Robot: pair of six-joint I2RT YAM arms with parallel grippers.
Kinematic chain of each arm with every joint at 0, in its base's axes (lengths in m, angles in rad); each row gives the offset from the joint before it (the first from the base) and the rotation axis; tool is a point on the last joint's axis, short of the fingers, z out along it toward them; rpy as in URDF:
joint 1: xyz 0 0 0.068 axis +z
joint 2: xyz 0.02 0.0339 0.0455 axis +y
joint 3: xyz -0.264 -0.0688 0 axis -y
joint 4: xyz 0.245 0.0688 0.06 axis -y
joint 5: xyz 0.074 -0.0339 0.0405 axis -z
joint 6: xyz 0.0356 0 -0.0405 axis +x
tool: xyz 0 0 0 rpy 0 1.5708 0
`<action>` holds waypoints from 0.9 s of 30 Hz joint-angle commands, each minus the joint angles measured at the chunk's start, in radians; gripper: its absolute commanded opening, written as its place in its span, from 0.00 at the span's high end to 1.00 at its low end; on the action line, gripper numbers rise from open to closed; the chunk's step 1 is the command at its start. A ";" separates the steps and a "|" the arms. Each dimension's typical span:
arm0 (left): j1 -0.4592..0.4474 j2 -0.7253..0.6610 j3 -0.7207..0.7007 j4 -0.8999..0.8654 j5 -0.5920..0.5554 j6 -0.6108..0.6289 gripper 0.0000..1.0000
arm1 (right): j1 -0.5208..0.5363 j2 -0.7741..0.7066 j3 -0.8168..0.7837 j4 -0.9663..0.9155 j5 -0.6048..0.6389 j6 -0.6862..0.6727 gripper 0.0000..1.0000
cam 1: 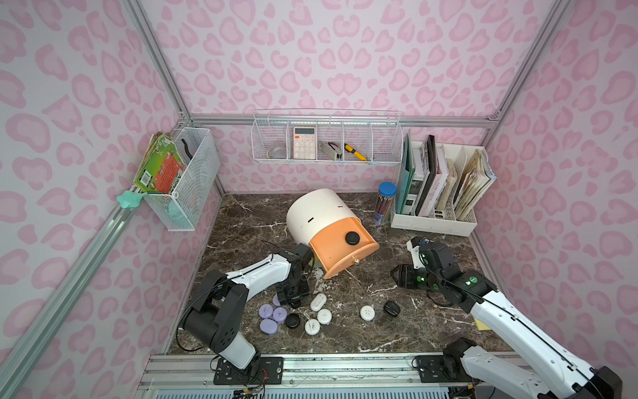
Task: Put the bluetooth earphones in the drawer according to color
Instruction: Pick up the Bluetooth earphone from the center of the board.
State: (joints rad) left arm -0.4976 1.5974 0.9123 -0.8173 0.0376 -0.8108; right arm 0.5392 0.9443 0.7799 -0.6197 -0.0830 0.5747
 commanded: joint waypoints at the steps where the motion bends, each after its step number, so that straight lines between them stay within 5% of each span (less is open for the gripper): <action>1: -0.002 -0.011 -0.004 -0.022 -0.009 -0.010 0.56 | -0.004 -0.011 -0.013 0.016 -0.008 0.001 0.36; 16: -0.003 -0.111 0.026 -0.079 -0.032 -0.023 0.97 | -0.010 -0.052 -0.079 0.029 -0.014 0.014 0.38; 27: -0.004 -0.305 0.258 -0.306 -0.123 0.006 0.99 | -0.009 -0.069 -0.146 0.067 -0.048 0.035 0.39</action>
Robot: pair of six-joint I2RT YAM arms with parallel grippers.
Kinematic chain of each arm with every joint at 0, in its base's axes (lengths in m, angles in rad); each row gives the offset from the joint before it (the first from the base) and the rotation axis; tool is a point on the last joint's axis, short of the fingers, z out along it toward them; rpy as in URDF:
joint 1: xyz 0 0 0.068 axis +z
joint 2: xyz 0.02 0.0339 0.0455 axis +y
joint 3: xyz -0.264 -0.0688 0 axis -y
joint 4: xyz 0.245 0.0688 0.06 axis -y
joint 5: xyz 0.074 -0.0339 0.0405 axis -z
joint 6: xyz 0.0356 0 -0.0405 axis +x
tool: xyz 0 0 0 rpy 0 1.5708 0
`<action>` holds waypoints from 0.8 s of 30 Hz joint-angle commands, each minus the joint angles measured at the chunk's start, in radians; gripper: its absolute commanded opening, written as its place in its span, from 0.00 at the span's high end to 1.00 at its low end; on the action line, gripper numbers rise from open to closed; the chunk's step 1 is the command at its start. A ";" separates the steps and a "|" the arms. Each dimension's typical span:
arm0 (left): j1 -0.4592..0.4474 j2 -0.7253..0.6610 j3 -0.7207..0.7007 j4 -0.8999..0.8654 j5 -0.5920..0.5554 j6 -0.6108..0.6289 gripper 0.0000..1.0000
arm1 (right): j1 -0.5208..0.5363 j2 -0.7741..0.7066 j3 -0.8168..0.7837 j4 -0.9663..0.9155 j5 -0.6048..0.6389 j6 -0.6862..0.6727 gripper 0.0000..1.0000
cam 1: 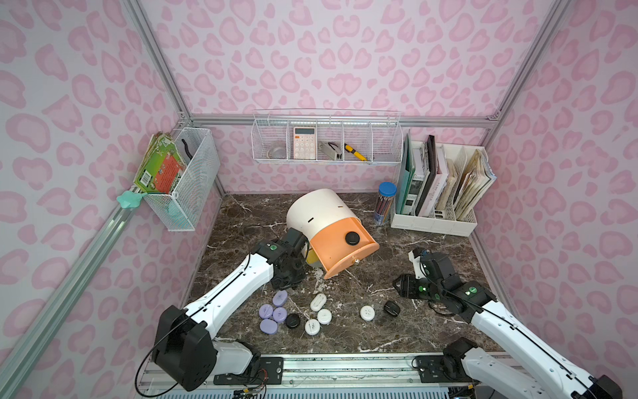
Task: Put the bluetooth earphones in the drawer according to color
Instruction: Pick up the Bluetooth earphone from the center of the board, then place the bluetooth earphone in the drawer.
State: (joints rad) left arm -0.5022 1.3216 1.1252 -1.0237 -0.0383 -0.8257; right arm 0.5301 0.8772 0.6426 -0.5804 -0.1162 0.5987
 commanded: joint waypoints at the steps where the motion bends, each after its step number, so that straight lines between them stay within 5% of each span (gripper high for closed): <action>1: 0.001 -0.045 0.069 -0.114 -0.055 0.026 0.99 | 0.000 -0.003 -0.016 0.033 -0.020 0.012 0.39; 12: 0.001 -0.117 0.204 0.080 0.149 0.103 0.99 | 0.012 0.023 -0.062 0.076 -0.060 0.035 0.39; 24: 0.001 0.067 0.322 0.217 0.288 0.090 0.98 | 0.054 0.048 -0.086 0.095 -0.048 0.087 0.40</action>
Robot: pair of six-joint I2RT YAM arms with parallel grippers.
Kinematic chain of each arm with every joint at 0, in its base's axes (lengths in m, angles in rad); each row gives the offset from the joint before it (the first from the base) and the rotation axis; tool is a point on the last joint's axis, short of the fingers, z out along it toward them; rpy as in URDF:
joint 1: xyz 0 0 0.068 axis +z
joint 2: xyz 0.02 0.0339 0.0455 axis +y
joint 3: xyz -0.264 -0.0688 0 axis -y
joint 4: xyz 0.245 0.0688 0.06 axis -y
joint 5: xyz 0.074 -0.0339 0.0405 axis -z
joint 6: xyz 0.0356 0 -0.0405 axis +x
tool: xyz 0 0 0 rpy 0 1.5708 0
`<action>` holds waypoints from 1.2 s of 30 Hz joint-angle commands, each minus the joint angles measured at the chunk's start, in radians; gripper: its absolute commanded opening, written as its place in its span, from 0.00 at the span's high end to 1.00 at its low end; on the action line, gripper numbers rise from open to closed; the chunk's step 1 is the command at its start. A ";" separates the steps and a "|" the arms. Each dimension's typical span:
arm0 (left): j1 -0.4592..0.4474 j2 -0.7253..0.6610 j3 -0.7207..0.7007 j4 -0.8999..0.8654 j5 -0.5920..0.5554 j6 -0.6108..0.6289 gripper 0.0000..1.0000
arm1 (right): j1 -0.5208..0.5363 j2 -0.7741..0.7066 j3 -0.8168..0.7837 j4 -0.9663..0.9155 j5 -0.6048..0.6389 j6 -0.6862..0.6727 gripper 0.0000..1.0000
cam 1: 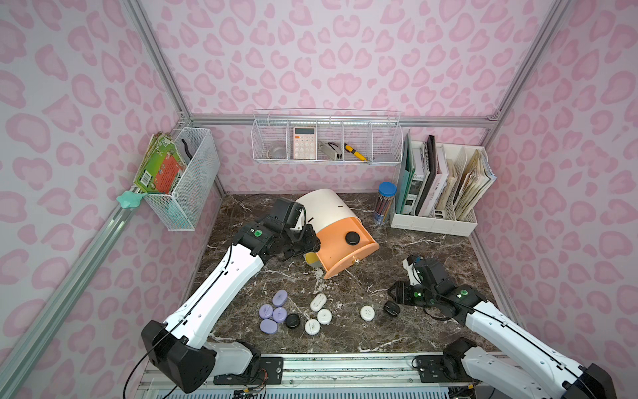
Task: Put the bluetooth earphones in the drawer according to color
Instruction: Place the bluetooth earphone in the drawer, then pick up the Bluetooth earphone from the center of the board.
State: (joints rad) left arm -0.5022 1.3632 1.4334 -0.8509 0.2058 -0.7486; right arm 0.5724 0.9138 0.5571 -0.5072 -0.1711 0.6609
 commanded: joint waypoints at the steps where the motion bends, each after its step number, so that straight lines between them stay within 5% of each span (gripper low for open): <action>1: 0.001 0.040 0.013 0.048 0.048 0.012 0.98 | 0.019 0.018 0.001 0.021 0.015 0.028 0.40; 11: -0.001 0.103 0.041 0.078 0.093 0.005 0.95 | 0.054 0.051 -0.011 0.021 0.058 0.052 0.38; 22: -0.001 0.090 0.049 0.024 0.062 -0.002 0.53 | 0.069 0.065 -0.019 0.024 0.065 0.069 0.36; 36: -0.001 -0.112 -0.015 -0.063 -0.022 -0.009 0.38 | 0.117 0.068 -0.014 0.001 0.093 0.107 0.35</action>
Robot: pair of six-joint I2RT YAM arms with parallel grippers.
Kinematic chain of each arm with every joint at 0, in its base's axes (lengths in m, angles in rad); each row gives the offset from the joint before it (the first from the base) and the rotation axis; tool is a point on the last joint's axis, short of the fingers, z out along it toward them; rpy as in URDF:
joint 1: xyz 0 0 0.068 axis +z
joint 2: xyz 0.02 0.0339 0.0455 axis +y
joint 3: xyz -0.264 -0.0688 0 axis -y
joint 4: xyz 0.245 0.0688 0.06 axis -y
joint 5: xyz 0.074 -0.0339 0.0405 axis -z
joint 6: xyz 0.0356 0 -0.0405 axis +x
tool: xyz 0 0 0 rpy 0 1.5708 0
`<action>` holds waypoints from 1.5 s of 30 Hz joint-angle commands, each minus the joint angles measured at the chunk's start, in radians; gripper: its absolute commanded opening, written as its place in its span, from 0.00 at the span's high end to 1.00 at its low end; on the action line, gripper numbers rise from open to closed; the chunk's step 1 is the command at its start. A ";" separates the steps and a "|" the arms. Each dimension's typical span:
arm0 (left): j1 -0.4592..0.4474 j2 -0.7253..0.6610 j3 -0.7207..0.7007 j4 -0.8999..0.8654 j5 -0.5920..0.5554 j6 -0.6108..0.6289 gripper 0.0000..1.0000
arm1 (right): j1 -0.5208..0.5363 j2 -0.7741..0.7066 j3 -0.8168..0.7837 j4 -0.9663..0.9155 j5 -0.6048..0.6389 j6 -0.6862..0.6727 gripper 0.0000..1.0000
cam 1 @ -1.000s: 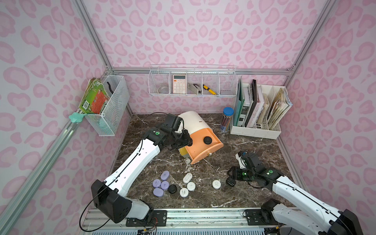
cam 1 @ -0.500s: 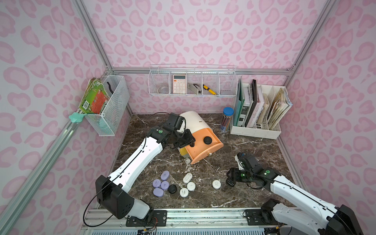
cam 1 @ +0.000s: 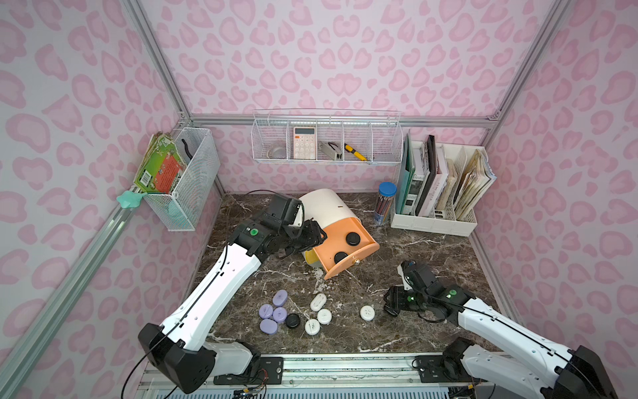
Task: Put the bluetooth earphones in the drawer according to color
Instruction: Pick up the Bluetooth earphone from the center of the board.
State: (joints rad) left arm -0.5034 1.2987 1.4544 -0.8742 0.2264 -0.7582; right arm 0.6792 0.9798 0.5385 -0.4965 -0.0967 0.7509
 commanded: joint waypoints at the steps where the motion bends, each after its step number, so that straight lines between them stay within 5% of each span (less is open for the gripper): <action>1: 0.000 -0.078 -0.061 -0.040 -0.051 0.002 0.37 | 0.017 0.003 0.000 -0.009 0.020 0.023 0.35; 15: 0.003 -0.434 -0.423 -0.114 -0.168 -0.087 0.14 | 0.083 0.087 -0.004 -0.038 0.098 0.082 0.29; 17: 0.002 -0.459 -0.470 -0.115 -0.160 -0.117 0.01 | 0.093 0.125 0.010 -0.045 0.097 0.082 0.29; 34: 0.002 -0.545 -0.610 -0.198 -0.212 -0.191 0.01 | 0.211 0.397 0.132 -0.098 0.196 0.113 0.41; 45: 0.002 -0.557 -0.647 -0.189 -0.226 -0.206 0.01 | 0.217 0.406 0.167 -0.106 0.240 0.125 0.64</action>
State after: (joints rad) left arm -0.5022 0.7403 0.8116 -1.0584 0.0113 -0.9607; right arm 0.8951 1.3945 0.6933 -0.5808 0.1005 0.8600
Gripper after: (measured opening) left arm 0.989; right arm 0.379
